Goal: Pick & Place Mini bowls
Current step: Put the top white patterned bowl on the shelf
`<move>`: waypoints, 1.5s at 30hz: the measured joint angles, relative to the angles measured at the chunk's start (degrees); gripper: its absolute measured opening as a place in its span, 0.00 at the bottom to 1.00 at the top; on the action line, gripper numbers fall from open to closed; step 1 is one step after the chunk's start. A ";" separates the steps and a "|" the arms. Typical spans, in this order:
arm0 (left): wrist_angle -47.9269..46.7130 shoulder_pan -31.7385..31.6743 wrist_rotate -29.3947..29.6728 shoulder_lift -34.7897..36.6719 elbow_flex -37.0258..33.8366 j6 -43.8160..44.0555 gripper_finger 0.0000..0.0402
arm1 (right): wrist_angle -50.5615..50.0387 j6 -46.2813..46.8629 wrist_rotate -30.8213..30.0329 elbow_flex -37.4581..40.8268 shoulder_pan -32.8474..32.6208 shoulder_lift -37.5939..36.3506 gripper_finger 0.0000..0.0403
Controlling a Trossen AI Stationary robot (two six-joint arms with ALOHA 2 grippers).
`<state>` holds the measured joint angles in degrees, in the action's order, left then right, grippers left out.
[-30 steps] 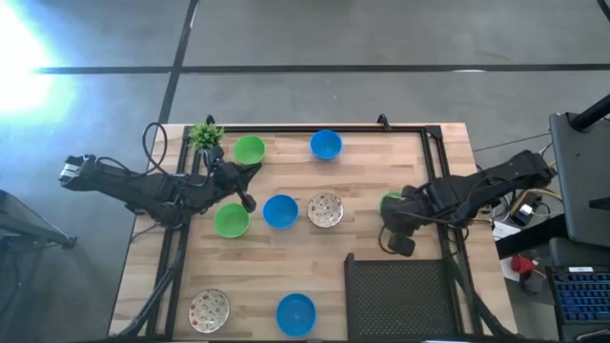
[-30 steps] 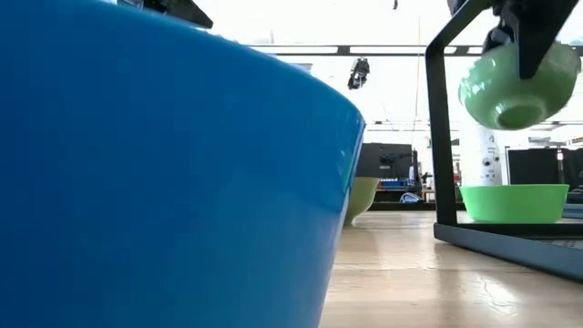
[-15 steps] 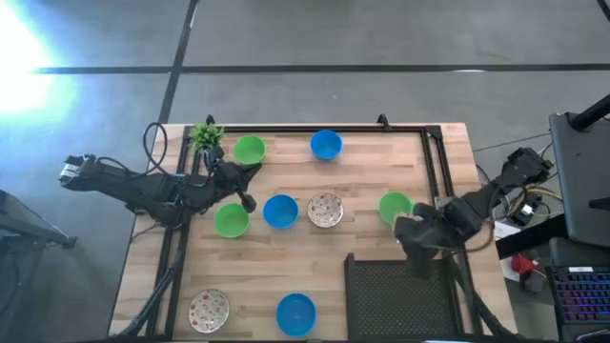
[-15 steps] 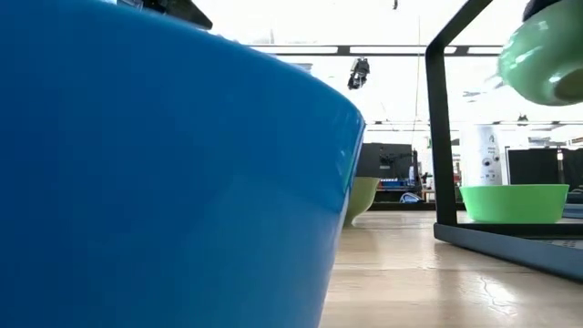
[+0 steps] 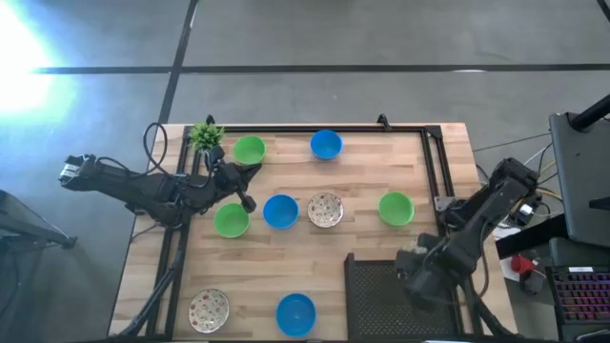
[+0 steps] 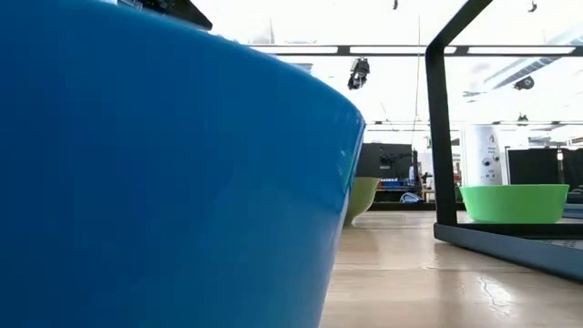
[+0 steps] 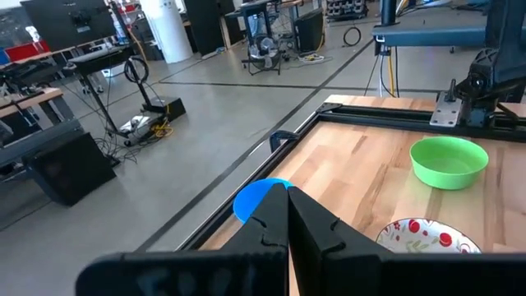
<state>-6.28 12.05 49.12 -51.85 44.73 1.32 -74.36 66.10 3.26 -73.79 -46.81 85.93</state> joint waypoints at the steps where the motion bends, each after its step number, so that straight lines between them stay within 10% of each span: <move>1: -0.04 0.00 0.00 0.02 0.00 0.00 0.00 | 0.06 0.15 0.05 -0.97 -0.76 1.22 0.03; 18: -0.17 0.01 -0.15 0.01 0.00 0.13 0.00 | -0.08 10.45 4.28 -13.30 -9.03 18.29 0.03; 45: -0.19 0.02 -0.17 0.02 0.00 -1.62 0.00 | 5.15 24.93 10.92 -13.82 -12.22 25.86 0.03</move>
<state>-6.47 12.07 48.95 -51.83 44.73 -0.30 -69.21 91.03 14.19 -87.61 -59.02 111.79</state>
